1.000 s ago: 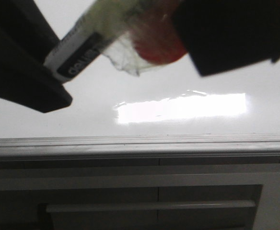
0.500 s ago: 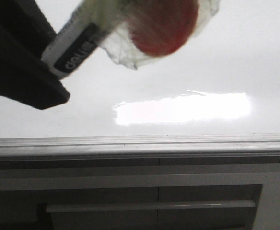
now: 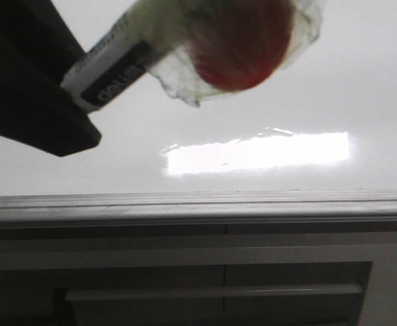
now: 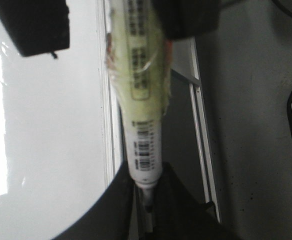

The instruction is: Write number 0 on whiteboard

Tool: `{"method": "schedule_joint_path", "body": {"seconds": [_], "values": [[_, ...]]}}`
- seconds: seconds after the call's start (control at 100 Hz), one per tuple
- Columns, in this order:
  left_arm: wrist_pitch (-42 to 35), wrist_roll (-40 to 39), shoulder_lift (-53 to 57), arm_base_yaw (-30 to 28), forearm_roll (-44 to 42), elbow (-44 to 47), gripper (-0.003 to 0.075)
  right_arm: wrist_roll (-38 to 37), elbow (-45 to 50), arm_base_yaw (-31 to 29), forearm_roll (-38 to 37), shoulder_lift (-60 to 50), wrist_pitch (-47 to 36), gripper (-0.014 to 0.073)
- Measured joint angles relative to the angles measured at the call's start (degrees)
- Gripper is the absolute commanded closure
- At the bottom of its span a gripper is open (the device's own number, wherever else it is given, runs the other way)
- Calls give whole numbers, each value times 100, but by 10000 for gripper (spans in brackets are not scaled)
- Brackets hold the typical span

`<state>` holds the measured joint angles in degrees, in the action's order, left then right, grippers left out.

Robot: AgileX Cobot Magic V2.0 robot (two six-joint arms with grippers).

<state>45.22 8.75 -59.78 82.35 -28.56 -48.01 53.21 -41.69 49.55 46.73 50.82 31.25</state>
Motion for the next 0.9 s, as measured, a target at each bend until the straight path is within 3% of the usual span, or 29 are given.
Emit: {"method": "schedule_joint_path", "body": {"seconds": [0.24, 0.45, 0.73, 0.9], "values": [[43, 0, 0, 0, 0, 0, 739, 0, -147, 0, 14, 461, 129, 184], [119, -23, 0, 0, 0, 0, 740, 0, -147, 0, 14, 532, 213, 414], [119, -167, 0, 0, 54, 0, 740, 14, -147, 0, -156, 544, 200, 640], [119, -369, 0, 0, 54, 11, 730, 26, -147, 0, -177, 556, 200, 662]]}}
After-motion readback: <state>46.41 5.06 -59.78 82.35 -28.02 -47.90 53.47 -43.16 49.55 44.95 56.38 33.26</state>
